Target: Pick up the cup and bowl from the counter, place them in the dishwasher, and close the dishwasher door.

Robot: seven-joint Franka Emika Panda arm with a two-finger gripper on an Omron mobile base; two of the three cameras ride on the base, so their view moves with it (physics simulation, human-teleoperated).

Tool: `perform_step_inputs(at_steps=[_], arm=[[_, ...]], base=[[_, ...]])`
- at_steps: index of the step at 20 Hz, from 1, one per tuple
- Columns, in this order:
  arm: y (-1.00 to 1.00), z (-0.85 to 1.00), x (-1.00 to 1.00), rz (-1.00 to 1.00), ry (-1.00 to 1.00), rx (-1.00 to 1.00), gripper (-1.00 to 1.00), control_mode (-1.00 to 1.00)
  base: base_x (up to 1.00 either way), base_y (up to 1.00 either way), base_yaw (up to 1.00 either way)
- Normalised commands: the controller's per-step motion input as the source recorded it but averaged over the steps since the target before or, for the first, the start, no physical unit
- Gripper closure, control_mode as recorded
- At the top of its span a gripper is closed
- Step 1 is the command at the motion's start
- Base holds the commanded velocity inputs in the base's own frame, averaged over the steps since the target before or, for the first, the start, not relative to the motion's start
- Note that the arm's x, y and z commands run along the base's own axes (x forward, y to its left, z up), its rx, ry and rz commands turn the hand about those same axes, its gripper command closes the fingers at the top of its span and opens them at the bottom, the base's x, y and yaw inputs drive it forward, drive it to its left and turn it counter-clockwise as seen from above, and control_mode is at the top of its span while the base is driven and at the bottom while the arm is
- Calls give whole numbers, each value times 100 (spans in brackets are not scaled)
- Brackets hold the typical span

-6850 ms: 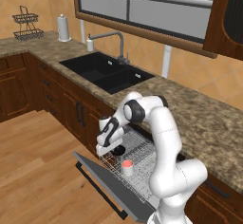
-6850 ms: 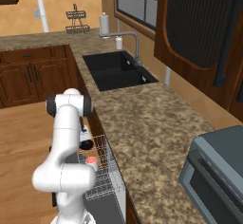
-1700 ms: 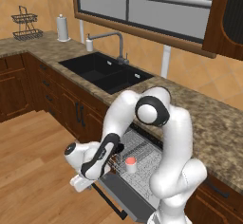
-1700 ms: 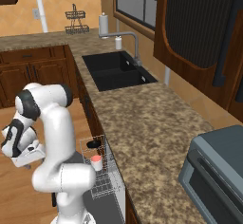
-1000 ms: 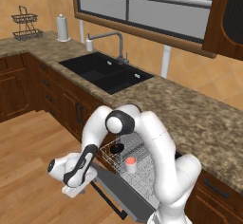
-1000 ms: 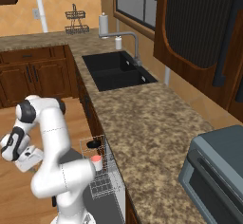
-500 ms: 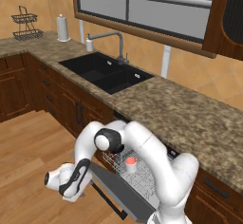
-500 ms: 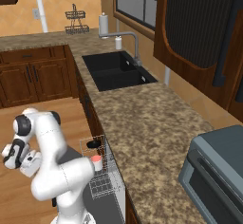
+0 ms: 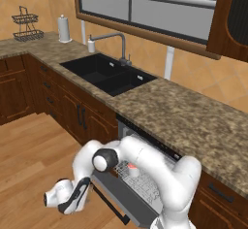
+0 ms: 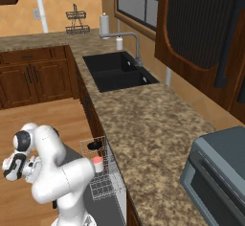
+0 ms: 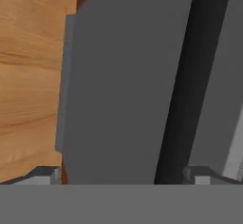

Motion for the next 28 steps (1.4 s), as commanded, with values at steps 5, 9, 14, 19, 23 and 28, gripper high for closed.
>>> perform_step_inputs(at_steps=[5,9,14,19,23,28], arm=[[-68,-65,79,13,19,-8,-100,-100],[-100,-5,43,8,10,0,-100,-100],[-100,4,21,5,4,4,-100,-100],[-100,12,3,4,0,9,-100,-100],[-100,6,26,2,3,8,-100,-100],[-100,1,56,0,7,4,-100,-100]], base=[[0,0,0],[0,0,0],[0,0,0],[0,0,0],[0,0,0],[0,0,0]])
